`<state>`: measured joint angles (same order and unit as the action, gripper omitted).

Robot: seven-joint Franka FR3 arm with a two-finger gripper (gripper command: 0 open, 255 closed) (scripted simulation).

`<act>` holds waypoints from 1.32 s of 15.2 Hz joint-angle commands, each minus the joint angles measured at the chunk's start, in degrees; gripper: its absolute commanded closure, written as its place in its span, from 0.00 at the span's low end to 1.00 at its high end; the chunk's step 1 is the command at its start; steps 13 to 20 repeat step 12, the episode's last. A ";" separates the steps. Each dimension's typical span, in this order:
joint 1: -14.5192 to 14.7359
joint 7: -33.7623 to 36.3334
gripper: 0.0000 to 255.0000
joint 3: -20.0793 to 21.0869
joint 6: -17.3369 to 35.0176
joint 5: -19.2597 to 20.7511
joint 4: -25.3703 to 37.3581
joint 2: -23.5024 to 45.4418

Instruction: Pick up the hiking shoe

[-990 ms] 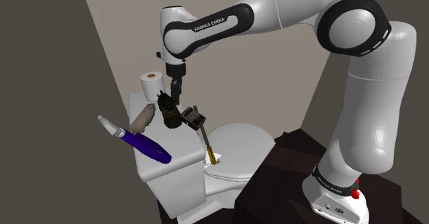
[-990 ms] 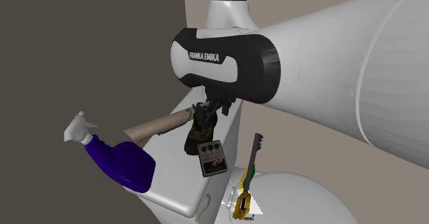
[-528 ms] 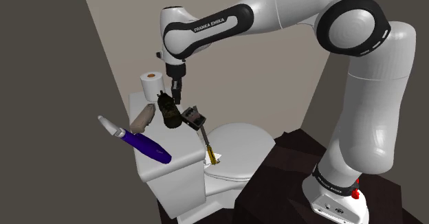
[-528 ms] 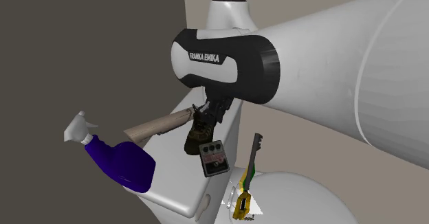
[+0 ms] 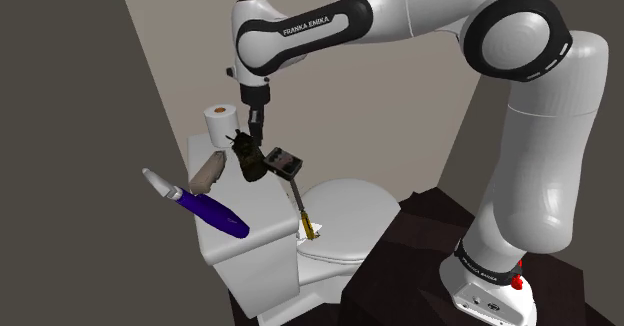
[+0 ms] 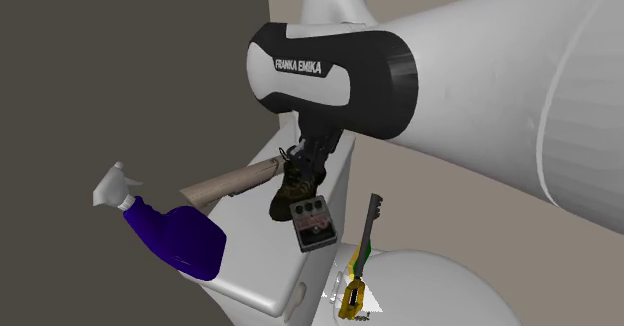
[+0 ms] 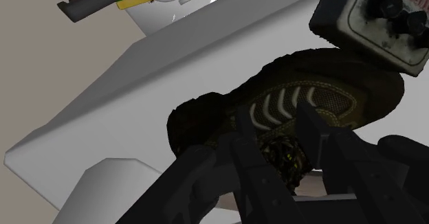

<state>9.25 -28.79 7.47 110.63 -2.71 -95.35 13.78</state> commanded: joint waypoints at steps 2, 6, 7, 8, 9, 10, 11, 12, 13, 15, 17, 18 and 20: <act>0.03 0.17 1.00 0.02 -2.16 0.02 1.98 -0.23; 0.04 0.34 1.00 0.04 -5.15 0.04 4.75 -0.46; 0.04 0.38 1.00 0.04 -5.91 0.04 5.49 -0.49; 0.04 0.43 1.00 0.05 -6.68 0.05 6.24 -0.50; 0.05 0.48 1.00 0.05 -7.45 0.06 7.02 -0.49; 0.06 0.53 1.00 0.05 -8.22 0.07 7.81 -0.47; 0.06 0.53 1.00 0.05 -8.33 0.08 7.92 -0.48; 0.06 0.53 1.00 0.05 -8.34 0.08 7.93 -0.47; 0.06 0.53 1.00 0.05 -8.34 0.08 7.93 -0.47; 0.06 0.53 1.00 0.05 -8.34 0.08 7.93 -0.47; 0.06 0.53 1.00 0.05 -8.34 0.08 7.93 -0.47; 0.06 0.53 1.00 0.05 -8.34 0.08 7.93 -0.47; 0.06 0.53 1.00 0.05 -8.34 0.08 7.93 -0.47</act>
